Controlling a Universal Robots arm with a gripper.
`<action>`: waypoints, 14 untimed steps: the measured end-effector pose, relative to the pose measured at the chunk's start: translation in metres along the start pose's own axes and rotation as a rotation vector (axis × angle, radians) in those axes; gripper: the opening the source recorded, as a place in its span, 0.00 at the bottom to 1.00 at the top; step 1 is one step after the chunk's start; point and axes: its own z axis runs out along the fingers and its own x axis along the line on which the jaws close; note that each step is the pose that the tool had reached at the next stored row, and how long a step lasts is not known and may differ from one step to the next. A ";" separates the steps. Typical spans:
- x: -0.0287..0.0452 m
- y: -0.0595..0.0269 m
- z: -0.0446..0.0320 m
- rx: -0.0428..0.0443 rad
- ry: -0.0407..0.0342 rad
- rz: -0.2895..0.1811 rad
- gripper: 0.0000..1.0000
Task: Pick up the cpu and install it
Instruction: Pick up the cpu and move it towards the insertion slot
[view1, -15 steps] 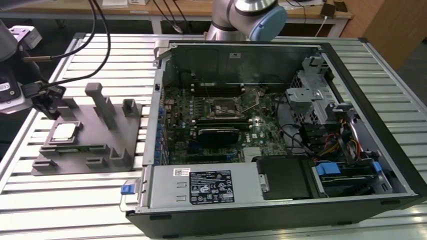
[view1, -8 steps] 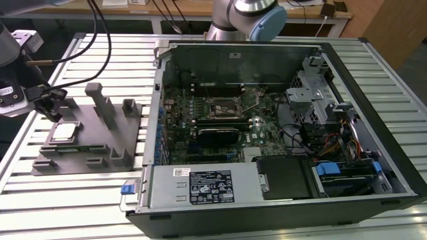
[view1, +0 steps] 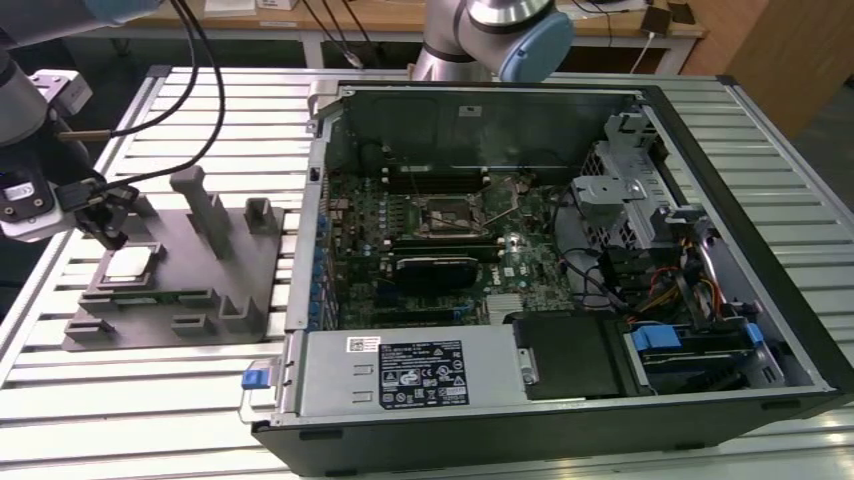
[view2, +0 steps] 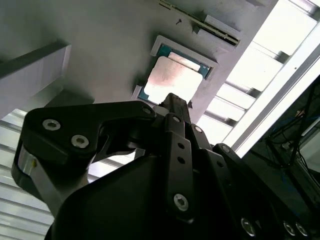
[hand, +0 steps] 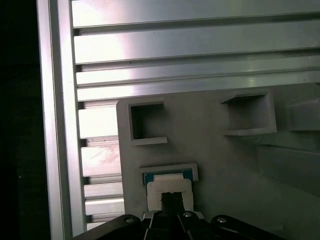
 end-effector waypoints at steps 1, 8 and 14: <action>0.0000 -0.0001 0.0012 0.0001 0.0000 0.000 0.11; -0.0022 -0.0009 0.0082 0.0000 0.0002 0.000 0.11; -0.0026 -0.0037 0.0145 -0.0001 0.0004 0.000 0.11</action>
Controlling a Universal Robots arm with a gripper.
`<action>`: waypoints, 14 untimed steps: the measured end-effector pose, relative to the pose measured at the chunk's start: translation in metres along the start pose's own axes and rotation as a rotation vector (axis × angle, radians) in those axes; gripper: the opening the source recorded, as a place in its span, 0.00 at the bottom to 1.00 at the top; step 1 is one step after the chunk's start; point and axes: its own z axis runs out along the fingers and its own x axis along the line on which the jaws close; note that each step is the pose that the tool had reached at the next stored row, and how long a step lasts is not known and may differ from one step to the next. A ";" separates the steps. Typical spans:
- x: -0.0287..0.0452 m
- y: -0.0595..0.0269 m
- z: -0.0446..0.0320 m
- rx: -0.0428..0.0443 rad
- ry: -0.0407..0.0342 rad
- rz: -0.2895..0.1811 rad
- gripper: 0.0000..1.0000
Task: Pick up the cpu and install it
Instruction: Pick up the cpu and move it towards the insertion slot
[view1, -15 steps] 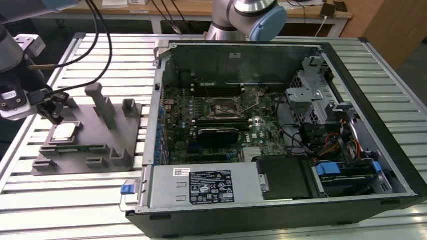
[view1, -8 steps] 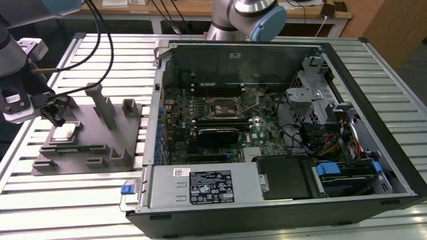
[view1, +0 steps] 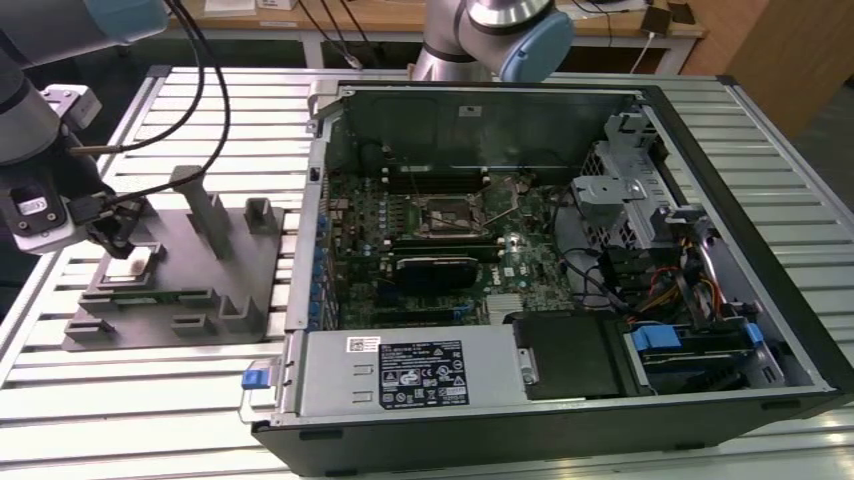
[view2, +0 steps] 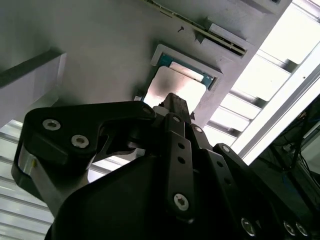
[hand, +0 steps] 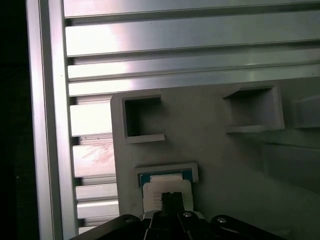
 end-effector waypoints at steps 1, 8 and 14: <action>0.0001 -0.0002 0.0014 0.0001 0.0001 0.000 0.11; -0.0001 -0.0024 0.0059 0.0002 0.0002 0.000 0.11; -0.0001 -0.0032 0.0070 0.0002 0.0002 0.000 0.11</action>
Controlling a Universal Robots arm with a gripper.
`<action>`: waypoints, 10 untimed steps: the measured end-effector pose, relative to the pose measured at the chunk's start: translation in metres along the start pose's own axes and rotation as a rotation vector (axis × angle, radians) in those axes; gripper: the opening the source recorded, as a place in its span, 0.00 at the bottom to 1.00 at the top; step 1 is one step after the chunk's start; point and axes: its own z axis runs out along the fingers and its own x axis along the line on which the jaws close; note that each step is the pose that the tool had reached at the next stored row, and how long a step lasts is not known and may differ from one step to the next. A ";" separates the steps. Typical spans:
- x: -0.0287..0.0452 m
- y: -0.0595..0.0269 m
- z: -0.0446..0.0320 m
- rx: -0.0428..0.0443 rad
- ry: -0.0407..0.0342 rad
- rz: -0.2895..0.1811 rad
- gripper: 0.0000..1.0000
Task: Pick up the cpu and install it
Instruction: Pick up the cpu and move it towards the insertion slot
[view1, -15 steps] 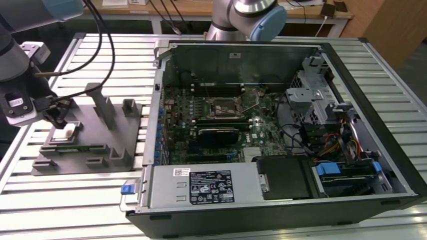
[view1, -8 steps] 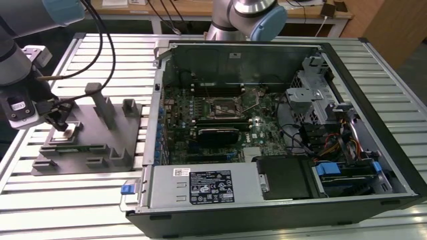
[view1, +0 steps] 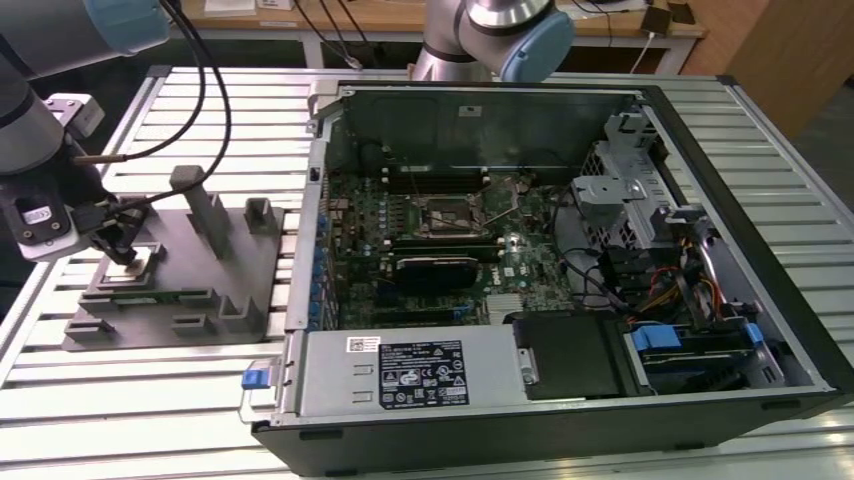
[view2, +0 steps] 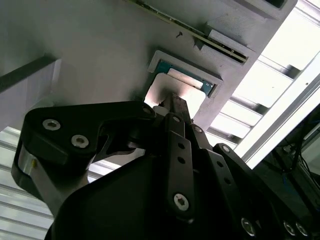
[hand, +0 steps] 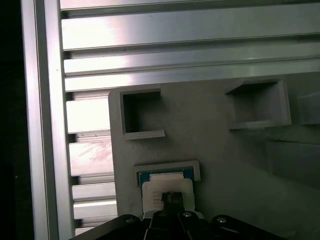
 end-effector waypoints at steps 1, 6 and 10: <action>0.0000 0.0000 0.0000 0.0000 0.0000 0.000 0.11; 0.0000 0.0000 0.0001 -0.0001 -0.0001 0.000 0.11; 0.0000 0.0000 0.0001 -0.0001 0.0000 0.000 0.29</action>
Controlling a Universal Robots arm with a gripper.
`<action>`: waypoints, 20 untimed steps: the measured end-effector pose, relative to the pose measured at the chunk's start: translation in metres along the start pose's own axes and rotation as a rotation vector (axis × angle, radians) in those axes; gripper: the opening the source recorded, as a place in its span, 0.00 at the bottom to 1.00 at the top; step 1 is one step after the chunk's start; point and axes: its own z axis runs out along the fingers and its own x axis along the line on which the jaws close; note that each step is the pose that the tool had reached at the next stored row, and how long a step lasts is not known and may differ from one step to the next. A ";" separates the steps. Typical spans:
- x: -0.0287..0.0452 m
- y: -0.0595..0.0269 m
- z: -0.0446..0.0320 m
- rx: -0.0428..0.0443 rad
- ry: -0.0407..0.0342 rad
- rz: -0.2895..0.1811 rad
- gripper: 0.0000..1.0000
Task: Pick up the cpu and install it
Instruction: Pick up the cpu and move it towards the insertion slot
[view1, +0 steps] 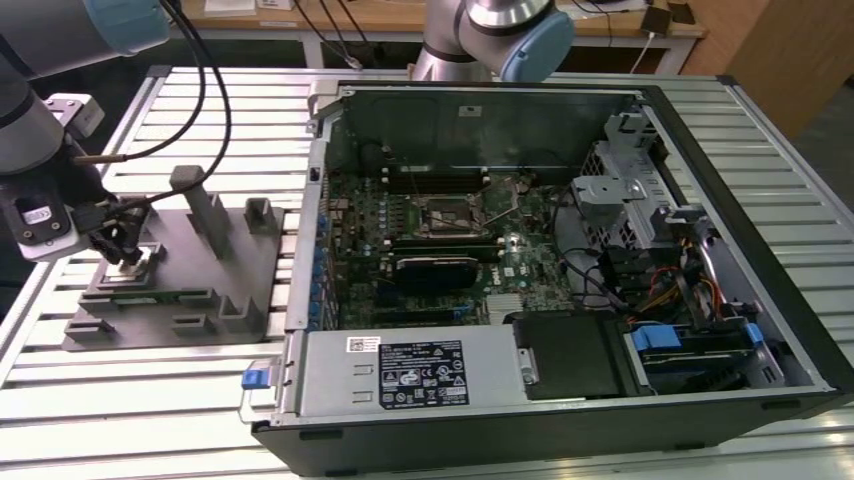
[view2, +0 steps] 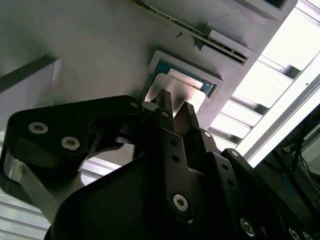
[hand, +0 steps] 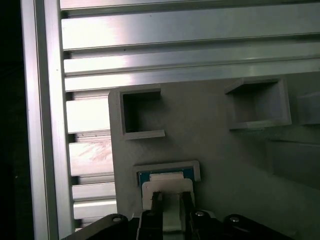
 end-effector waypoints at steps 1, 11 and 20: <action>0.0000 0.0000 0.0000 0.0000 0.0000 0.000 0.29; 0.0000 0.0000 0.0001 0.0000 0.0000 0.000 0.64; 0.0001 -0.0002 0.0036 0.0005 0.0012 -0.030 0.71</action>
